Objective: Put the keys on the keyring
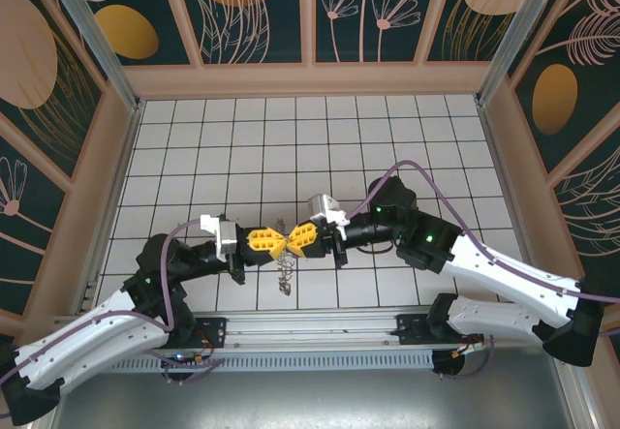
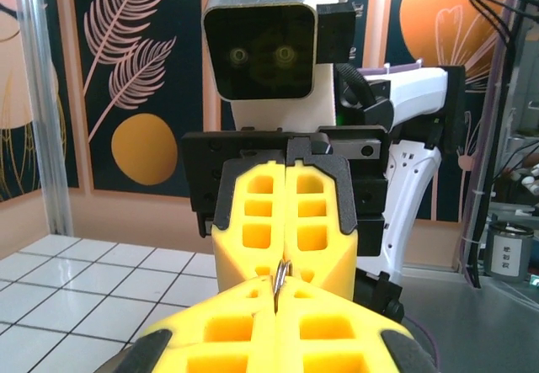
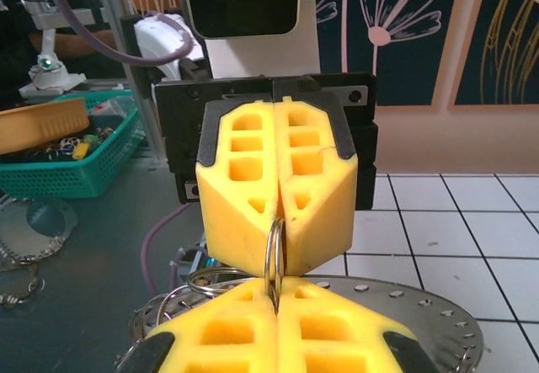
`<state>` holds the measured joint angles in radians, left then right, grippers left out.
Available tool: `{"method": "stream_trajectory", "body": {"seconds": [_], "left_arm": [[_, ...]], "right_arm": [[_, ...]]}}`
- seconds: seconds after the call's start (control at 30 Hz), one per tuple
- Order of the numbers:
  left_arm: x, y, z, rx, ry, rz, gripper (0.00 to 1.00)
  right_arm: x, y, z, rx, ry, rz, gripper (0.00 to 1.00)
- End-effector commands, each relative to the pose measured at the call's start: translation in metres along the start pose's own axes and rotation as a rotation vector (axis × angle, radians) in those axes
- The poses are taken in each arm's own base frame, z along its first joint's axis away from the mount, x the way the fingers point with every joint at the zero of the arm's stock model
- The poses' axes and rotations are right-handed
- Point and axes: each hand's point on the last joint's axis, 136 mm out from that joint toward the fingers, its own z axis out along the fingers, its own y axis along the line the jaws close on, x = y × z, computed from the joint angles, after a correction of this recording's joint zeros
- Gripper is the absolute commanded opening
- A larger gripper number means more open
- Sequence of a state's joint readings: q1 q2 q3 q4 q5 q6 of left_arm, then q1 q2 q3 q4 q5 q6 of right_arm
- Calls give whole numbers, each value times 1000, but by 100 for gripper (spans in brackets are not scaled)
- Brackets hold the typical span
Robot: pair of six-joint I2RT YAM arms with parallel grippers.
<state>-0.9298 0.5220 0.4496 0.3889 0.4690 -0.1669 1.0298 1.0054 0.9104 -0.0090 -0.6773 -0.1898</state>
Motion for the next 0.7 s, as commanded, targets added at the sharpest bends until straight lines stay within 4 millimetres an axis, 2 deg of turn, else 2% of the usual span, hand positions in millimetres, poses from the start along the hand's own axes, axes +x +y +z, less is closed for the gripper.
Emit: {"method": "stream_trajectory", "body": {"seconds": [0.0, 0.1, 0.17, 0.3, 0.43, 0.67], "left_arm": [[-5, 7, 2, -49, 42, 15, 4], [15, 18, 2, -108, 185, 3, 28], [23, 27, -1, -159, 255, 2, 34], [35, 33, -7, -200, 362, 2, 37], [41, 33, -8, -199, 439, 8, 39], [45, 35, 1, -167, 480, 35, 40]], "right_arm": [[3, -16, -3, 89, 67, -17, 0], [13, -26, -6, 141, 175, -9, 0], [20, -32, -9, 170, 248, -4, 0], [29, -35, -13, 185, 350, 12, 0], [31, -27, -15, 141, 379, 13, 0], [35, -20, -7, 67, 419, 35, 0]]}}
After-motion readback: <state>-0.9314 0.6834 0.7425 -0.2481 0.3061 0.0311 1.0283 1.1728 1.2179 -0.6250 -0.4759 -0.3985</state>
